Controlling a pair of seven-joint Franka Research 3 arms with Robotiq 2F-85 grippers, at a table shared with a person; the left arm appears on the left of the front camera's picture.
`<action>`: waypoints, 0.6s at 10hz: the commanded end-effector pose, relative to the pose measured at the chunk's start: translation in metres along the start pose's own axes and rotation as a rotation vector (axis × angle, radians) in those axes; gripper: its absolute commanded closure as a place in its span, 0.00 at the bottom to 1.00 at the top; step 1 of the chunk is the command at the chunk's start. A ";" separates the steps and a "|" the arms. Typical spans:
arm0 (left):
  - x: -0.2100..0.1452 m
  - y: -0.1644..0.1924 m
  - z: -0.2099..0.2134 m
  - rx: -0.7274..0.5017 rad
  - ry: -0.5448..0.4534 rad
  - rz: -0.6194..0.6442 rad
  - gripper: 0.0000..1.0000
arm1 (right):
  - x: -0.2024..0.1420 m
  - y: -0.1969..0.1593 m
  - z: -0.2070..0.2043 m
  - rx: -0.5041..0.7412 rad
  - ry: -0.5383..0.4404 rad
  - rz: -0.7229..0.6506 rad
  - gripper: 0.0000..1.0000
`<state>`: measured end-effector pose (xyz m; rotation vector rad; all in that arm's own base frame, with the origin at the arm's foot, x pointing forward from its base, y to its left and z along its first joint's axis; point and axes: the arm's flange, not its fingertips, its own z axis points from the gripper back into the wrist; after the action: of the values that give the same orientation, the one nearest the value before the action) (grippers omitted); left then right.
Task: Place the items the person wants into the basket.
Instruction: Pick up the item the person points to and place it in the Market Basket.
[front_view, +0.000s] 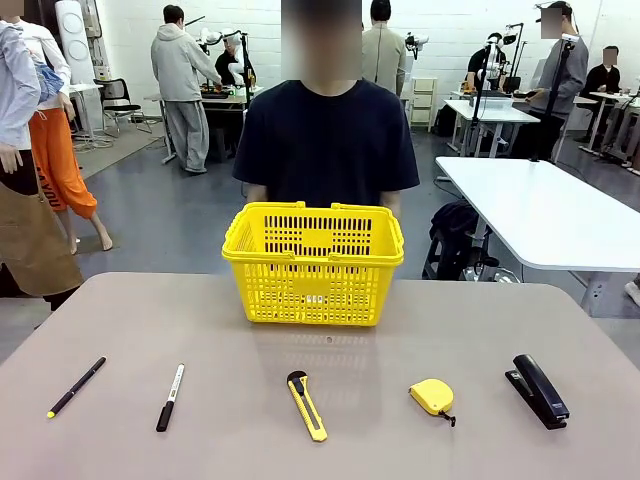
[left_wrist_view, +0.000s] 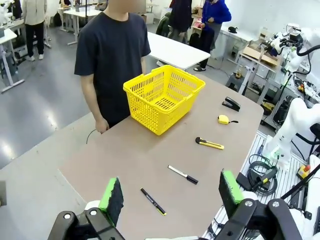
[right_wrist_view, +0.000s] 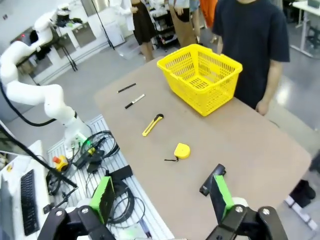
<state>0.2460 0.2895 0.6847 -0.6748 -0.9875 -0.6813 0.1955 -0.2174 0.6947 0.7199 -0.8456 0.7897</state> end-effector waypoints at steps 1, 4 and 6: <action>0.003 -0.003 -0.004 0.004 0.004 -0.021 0.00 | -0.009 0.005 0.000 0.016 -0.013 0.010 0.00; -0.001 0.006 0.005 0.022 0.041 -0.034 0.00 | -0.005 0.006 -0.005 0.047 0.043 -0.002 0.00; -0.005 0.004 0.001 0.009 0.014 -0.005 0.00 | -0.011 0.008 0.008 0.005 -0.007 -0.004 0.00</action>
<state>0.2488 0.2961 0.6786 -0.6553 -0.9621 -0.6731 0.1842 -0.2230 0.6889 0.7304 -0.8263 0.7741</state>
